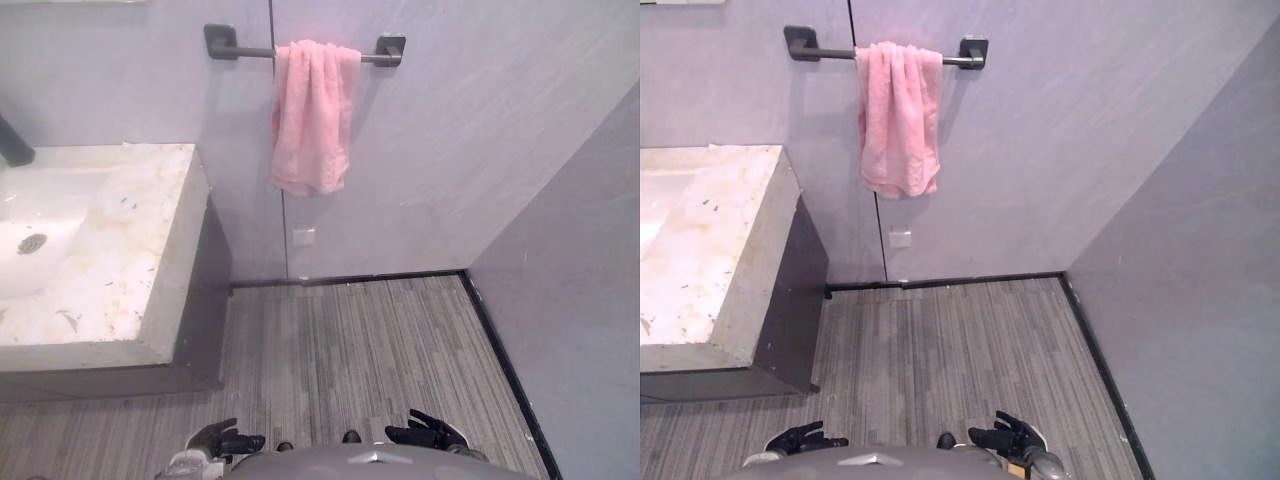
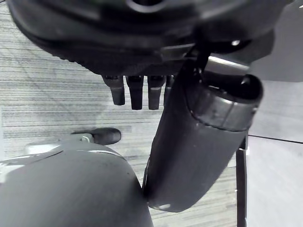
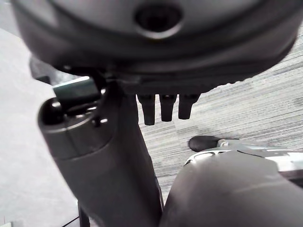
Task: Organize the bathroom.
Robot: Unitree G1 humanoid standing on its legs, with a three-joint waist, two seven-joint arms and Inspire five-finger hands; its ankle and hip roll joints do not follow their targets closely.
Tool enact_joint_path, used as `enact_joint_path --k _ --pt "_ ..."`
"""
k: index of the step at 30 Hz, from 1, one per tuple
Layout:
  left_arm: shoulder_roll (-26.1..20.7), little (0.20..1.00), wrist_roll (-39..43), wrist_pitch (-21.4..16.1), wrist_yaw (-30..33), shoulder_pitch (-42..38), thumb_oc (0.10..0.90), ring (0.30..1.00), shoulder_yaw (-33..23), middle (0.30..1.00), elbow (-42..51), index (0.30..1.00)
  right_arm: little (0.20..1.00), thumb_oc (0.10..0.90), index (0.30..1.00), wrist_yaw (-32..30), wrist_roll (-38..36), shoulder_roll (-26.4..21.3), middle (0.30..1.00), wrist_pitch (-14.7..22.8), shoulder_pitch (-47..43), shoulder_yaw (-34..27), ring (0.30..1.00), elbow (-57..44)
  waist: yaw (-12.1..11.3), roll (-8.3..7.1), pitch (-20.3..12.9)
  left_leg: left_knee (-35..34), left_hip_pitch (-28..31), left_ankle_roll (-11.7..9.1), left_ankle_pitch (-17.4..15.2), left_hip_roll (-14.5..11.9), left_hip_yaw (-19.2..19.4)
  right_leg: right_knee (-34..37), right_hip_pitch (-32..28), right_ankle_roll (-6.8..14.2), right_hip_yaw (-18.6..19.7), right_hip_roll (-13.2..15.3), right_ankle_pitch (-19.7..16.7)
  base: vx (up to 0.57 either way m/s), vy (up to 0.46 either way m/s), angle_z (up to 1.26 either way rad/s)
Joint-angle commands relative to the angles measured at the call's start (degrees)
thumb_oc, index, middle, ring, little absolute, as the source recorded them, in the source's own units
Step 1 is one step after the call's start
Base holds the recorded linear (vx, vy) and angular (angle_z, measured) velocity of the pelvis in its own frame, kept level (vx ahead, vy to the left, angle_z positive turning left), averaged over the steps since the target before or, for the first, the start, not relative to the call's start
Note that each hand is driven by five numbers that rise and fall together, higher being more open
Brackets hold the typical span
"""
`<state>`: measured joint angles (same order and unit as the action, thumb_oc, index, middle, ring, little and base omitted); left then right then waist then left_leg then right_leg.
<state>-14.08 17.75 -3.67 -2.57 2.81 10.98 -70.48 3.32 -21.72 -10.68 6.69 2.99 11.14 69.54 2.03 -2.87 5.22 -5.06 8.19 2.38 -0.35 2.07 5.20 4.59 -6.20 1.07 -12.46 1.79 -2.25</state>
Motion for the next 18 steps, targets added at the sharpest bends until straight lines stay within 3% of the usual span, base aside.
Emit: enact_joint_path --k 1,4,6,10,12,16,18 --pt "1.97 0.900 -0.47 -2.04 -1.27 -2.53 0.800 0.900 1.72 0.900 -2.71 0.900 0.900 0.800 0.900 0.62 -1.99 -1.32 0.900 1.92 -2.92 0.81 0.900 1.74 0.88 2.79 -0.61 0.06 -1.21 -1.92 -1.20 -0.90 3.83 -3.54 -0.83 3.37 -1.01 -1.64 4.75 0.00 0.000 0.00" --pt "2.00 0.900 0.62 -2.54 -1.86 -2.63 0.800 0.900 1.89 0.900 -2.78 0.900 0.900 0.800 0.900 0.81 -1.69 -1.39 0.900 2.03 -2.98 0.62 0.900 1.97 0.89 2.82 -0.69 0.06 -1.20 -1.90 -1.22 -0.91 3.86 -3.55 -0.83 3.38 -0.99 -1.65 4.77 0.00 0.000 0.00" --pt "2.10 0.900 2.61 -1.02 0.09 -2.64 0.800 0.900 0.95 0.900 -3.09 0.900 0.900 0.800 0.900 0.64 -1.44 -1.37 0.900 2.63 -2.99 0.52 0.900 2.17 0.85 2.81 -0.76 0.06 -1.19 -1.93 -1.16 -0.92 3.84 -3.44 -0.93 3.37 -1.13 -1.63 4.75 0.00 0.000 0.00" --pt "1.89 0.900 2.90 -1.49 2.95 -2.92 0.800 0.900 -0.19 0.900 -3.32 0.900 0.900 0.800 0.900 0.39 -1.79 -1.48 0.900 3.44 -3.18 0.74 0.900 1.67 0.79 2.68 -0.78 0.06 -1.03 -1.95 -1.21 -0.94 3.88 -3.39 -1.15 3.34 -1.32 -1.56 4.76 0.00 0.000 0.00" --pt "1.66 0.900 4.83 -2.16 5.52 -3.53 0.800 0.900 -0.72 0.900 -3.20 0.900 0.900 0.800 0.900 -0.14 -2.13 -1.61 0.900 4.66 -3.43 1.11 0.900 0.76 0.84 2.68 -0.94 0.06 -0.93 -1.98 -1.18 -0.92 3.77 -3.34 -1.30 3.28 -1.30 -1.63 4.76 0.00 0.000 0.00" --pt "0.41 0.900 6.37 -5.78 5.10 -5.29 0.800 0.900 -0.92 0.900 -0.30 0.900 0.900 0.800 0.900 -2.71 -3.16 -2.75 0.900 7.68 -4.10 1.75 0.900 -2.92 1.20 2.90 -1.03 0.06 -0.66 -2.16 -1.07 -0.98 3.82 -2.97 -1.66 3.33 -0.99 -1.78 4.49 0.00 0.000 0.00" --pt "0.00 0.900 7.03 -5.63 5.09 -5.59 0.800 0.900 -0.67 0.900 1.15 0.900 0.900 0.800 0.900 -3.50 -3.15 -3.19 0.900 8.06 -4.26 1.80 0.900 -4.40 1.28 3.03 -1.00 0.06 -0.64 -2.18 -1.03 -1.01 3.85 -2.97 -1.67 3.33 -0.86 -1.83 4.46 0.00 0.000 0.00"
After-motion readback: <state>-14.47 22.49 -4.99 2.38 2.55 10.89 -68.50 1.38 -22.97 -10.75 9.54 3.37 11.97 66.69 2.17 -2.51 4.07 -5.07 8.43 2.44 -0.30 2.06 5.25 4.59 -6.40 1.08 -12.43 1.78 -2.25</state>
